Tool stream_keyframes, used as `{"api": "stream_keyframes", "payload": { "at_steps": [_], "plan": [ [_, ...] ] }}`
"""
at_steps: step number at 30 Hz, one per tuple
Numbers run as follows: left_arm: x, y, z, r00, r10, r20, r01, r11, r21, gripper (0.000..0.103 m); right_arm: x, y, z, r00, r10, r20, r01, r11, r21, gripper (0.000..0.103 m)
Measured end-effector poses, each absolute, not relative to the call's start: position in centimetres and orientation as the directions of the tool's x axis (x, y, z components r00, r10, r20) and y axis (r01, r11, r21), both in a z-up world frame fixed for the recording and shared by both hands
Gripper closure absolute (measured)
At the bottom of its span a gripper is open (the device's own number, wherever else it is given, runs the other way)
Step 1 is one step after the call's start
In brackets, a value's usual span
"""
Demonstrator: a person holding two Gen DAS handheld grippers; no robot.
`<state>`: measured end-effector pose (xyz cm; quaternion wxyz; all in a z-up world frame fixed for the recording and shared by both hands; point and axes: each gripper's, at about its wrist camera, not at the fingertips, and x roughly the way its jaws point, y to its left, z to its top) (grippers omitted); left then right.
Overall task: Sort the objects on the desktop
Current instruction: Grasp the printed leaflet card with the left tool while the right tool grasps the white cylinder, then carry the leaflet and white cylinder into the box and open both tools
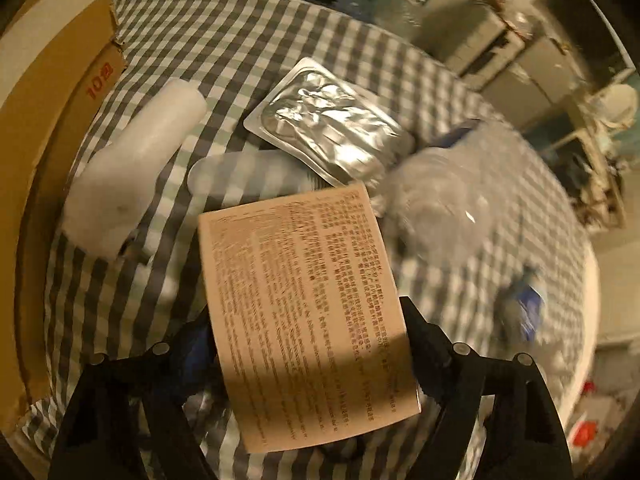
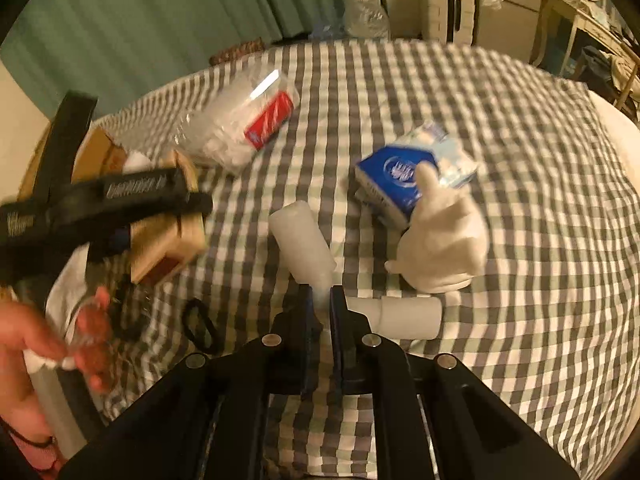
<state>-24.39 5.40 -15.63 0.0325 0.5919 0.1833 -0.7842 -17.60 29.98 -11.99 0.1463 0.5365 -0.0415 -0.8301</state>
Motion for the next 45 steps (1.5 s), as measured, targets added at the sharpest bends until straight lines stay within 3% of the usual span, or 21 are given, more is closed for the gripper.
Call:
{"api": "stream_keyframes", "payload": {
  "at_steps": [5,12,21,29,36,39,41,42,45],
  "plan": [
    [-21.2,5.8,-11.5,-0.389,0.133,-0.912,0.112,-0.975,-0.19,0.021,-15.1,30.8,-9.2,-0.421,-0.28,-0.863,0.182,-0.958,0.223,0.094],
    [-17.1,7.0,-3.2,-0.579,0.111,-0.808,-0.056,-0.994,-0.096,0.022,-13.5,27.8,-4.1,-0.486,-0.31,-0.817,0.215,-0.949,0.232,0.095],
    [-13.0,-1.3,4.5,-0.712,0.045,-0.701,0.009,-0.997,-0.073,0.022,-9.7,19.3,2.6,-0.533,-0.391,-0.751,0.363,-0.907,0.215,0.095],
    [-11.8,-11.6,4.5,-0.704,-0.082,-0.705,0.16,-0.986,-0.046,0.022,-9.8,8.2,5.5,-0.433,-0.567,-0.7,0.553,-0.781,0.29,0.095],
    [-12.2,-16.2,1.0,-0.65,-0.138,-0.747,0.237,-0.971,-0.026,0.022,-12.6,0.1,2.3,-0.286,-0.638,-0.715,0.593,-0.704,0.391,0.094],
    [-12.3,-17.3,-0.4,-0.628,-0.154,-0.763,0.252,-0.968,-0.012,0.02,-13.5,-1.6,1.1,-0.291,-0.617,-0.731,0.582,-0.721,0.377,0.084],
    [-12.7,-17.2,-1.1,-0.604,-0.178,-0.776,0.261,-0.965,0.019,0.016,-14.3,-1.8,0.8,-0.285,-0.63,-0.723,0.558,-0.722,0.409,0.068],
    [-12.7,-17.0,-1.3,-0.594,-0.189,-0.782,0.262,-0.964,0.034,0.01,-14.7,-1.5,0.8,-0.297,-0.634,-0.714,0.539,-0.729,0.423,0.065],
    [-12.6,-16.3,-1.5,-0.593,-0.218,-0.775,0.264,-0.962,0.069,0.008,-15.0,-0.7,1.6,-0.34,-0.623,-0.705,0.528,-0.746,0.405,0.063]
  ]
}}
